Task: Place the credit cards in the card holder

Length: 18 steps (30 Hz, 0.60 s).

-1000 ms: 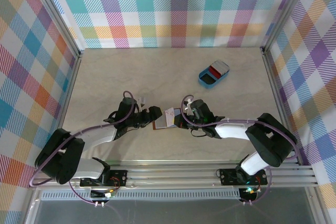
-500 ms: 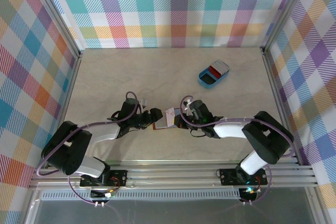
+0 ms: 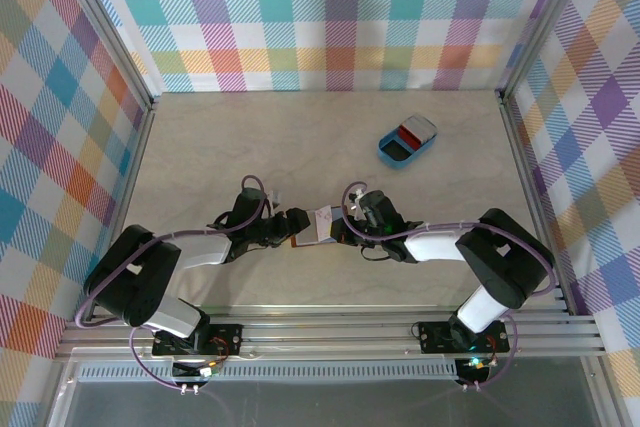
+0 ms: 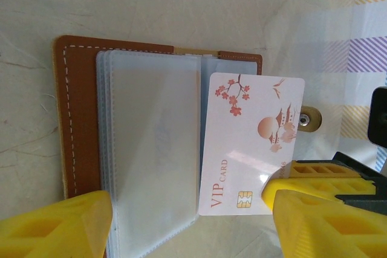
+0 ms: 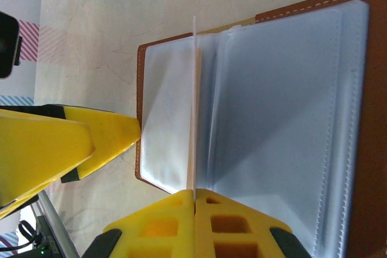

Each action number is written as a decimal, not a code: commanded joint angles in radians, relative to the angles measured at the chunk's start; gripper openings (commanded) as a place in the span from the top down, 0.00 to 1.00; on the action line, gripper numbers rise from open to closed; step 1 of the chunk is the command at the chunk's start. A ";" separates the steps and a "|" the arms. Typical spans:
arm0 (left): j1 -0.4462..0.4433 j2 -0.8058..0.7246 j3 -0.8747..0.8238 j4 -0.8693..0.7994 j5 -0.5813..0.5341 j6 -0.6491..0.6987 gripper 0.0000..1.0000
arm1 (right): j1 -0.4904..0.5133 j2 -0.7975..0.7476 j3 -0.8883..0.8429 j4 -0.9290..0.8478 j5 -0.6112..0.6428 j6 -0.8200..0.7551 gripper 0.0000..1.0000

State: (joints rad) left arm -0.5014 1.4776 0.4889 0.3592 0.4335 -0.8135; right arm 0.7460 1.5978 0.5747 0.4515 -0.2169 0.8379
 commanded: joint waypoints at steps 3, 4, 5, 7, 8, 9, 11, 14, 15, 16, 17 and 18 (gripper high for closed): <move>-0.006 0.016 0.013 0.029 -0.004 0.020 0.31 | -0.005 0.020 0.025 0.036 0.010 0.022 1.00; -0.006 0.020 0.013 0.030 -0.004 0.020 0.31 | -0.007 0.019 0.029 0.027 0.012 0.020 1.00; -0.006 0.023 0.011 0.032 -0.004 0.020 0.32 | -0.007 0.020 0.032 0.018 0.014 0.018 1.00; -0.006 0.028 0.010 0.036 -0.004 0.019 0.32 | -0.008 0.019 0.034 0.014 0.017 0.017 1.00; -0.006 0.030 0.010 0.038 -0.004 0.018 0.32 | -0.008 0.022 0.034 0.016 0.019 0.021 1.00; -0.006 0.032 0.010 0.040 -0.005 0.017 0.32 | -0.008 0.023 0.035 0.016 0.019 0.020 1.00; -0.006 0.034 0.010 0.038 -0.006 0.017 0.33 | -0.010 0.032 0.037 0.018 0.011 0.028 1.00; -0.008 0.036 0.010 0.035 -0.009 0.018 0.33 | -0.010 0.048 0.036 0.028 0.000 0.042 1.00; -0.008 0.036 0.009 0.033 -0.009 0.017 0.33 | -0.010 0.050 0.034 0.031 -0.001 0.047 1.00; -0.008 0.036 0.011 0.030 -0.009 0.018 0.33 | -0.010 0.052 0.031 0.034 -0.001 0.050 1.00; -0.008 0.036 0.010 0.028 -0.010 0.018 0.33 | -0.010 0.054 0.030 0.037 -0.001 0.050 1.00; -0.008 0.035 0.008 0.026 -0.012 0.017 0.33 | -0.010 0.055 0.030 0.037 -0.002 0.048 1.00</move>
State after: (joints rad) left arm -0.5014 1.4990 0.4889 0.3737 0.4328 -0.8135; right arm 0.7399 1.6382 0.5892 0.4694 -0.2134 0.8738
